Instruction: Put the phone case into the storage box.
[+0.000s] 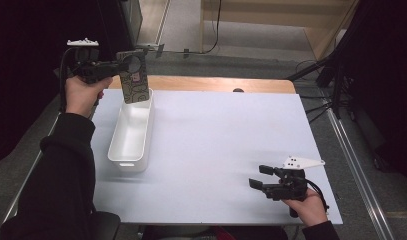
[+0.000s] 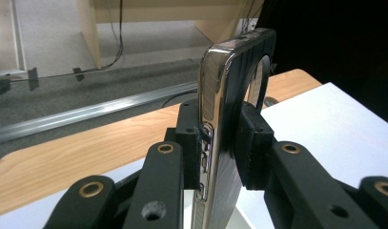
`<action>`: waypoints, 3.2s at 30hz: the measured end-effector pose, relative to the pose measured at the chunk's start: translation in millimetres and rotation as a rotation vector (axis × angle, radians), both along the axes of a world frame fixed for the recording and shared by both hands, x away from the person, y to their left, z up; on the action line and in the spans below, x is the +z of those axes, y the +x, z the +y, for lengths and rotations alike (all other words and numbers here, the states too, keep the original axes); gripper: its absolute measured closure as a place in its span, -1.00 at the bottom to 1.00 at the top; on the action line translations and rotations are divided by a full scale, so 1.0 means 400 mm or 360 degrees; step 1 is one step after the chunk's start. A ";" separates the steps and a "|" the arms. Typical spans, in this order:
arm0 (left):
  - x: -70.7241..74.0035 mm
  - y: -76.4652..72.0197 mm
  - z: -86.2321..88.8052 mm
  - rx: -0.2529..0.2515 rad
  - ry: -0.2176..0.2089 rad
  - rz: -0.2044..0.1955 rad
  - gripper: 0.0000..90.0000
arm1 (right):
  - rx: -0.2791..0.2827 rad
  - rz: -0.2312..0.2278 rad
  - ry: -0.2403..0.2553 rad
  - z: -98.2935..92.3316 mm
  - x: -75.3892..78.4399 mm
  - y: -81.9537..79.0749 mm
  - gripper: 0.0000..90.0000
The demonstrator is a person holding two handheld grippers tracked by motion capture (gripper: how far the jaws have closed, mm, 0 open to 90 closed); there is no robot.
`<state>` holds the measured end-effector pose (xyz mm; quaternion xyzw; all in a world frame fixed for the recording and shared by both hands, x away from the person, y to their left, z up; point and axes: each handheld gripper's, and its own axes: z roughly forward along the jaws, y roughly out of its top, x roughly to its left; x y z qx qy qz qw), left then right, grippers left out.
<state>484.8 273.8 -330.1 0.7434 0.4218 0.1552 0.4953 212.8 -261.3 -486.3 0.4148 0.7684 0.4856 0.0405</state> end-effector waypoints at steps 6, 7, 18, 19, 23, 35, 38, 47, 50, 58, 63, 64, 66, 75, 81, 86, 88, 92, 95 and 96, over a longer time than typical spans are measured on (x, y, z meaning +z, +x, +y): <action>-0.013 0.006 0.002 -0.0012 0.0008 -0.0007 0.64 | 0.0008 0.0007 -0.0004 0.003 0.000 0.000 -0.41; -0.013 0.006 0.002 -0.0012 0.0008 -0.0007 0.64 | 0.0008 0.0007 -0.0004 0.003 0.000 0.000 -0.41; -0.050 0.021 0.011 0.0014 -0.0012 0.0007 0.64 | 0.0023 0.0006 -0.0004 0.007 -0.001 0.002 -0.41; -0.055 0.022 0.011 0.0008 -0.0017 0.0002 0.64 | 0.0023 0.0005 -0.0004 0.007 0.000 0.002 -0.41; -0.061 0.024 0.004 -0.0009 0.0003 -0.0017 0.64 | 0.0024 0.0007 -0.0003 0.008 -0.001 0.003 -0.41; -0.089 0.029 -0.004 -0.0021 -0.0001 -0.0024 0.64 | 0.0022 0.0008 0.0002 0.005 0.000 0.003 -0.41; -0.101 0.035 -0.001 -0.0010 0.0013 0.0001 0.64 | 0.0023 0.0008 0.0003 0.006 -0.001 0.004 -0.41; -0.132 0.049 0.000 0.0010 0.0014 0.0033 0.64 | 0.0021 0.0007 0.0003 0.006 -0.001 0.005 -0.41; -0.142 0.052 -0.003 0.0012 0.0014 0.0043 0.64 | 0.0022 0.0006 0.0003 0.005 -0.002 0.005 -0.41; -0.171 0.062 -0.002 0.0040 0.0011 0.0073 0.63 | 0.0023 0.0009 0.0003 0.005 -0.002 0.006 -0.41; -0.176 0.066 -0.001 0.0049 0.0023 0.0048 0.63 | 0.0030 0.0016 0.0006 0.007 -0.004 0.010 -0.41; -0.178 0.067 -0.001 0.0051 0.0028 0.0040 0.63 | 0.0032 0.0013 0.0004 0.008 -0.004 0.010 -0.41; -0.182 0.070 -0.001 0.0047 0.0028 0.0045 0.62 | 0.0034 0.0023 0.0002 0.011 -0.005 0.010 -0.41; -0.205 0.075 0.006 0.0072 0.0006 0.0079 0.61 | 0.0036 0.0021 0.0000 0.010 -0.004 0.009 -0.41; -0.213 0.078 0.006 0.0068 0.0036 0.0068 0.60 | 0.0035 0.0022 0.0000 0.010 -0.005 0.010 -0.41; -0.222 0.081 0.003 0.0080 0.0022 0.0083 0.59 | 0.0039 0.0014 -0.0004 0.013 -0.004 0.009 -0.41; -0.226 0.082 0.002 0.0083 0.0033 0.0084 0.57 | 0.0038 0.0023 -0.0004 0.012 -0.005 0.010 -0.41; -0.230 0.085 -0.001 0.0085 0.0010 0.0092 0.48 | 0.0038 0.0022 -0.0006 0.011 -0.006 0.010 -0.41; -0.231 0.085 -0.003 0.0084 0.0011 0.0087 0.41 | 0.0036 0.0024 -0.0007 0.011 -0.006 0.010 -0.41; -0.231 0.086 -0.003 0.0083 0.0012 0.0086 0.29 | 0.0036 0.0024 -0.0008 0.011 -0.006 0.010 -0.41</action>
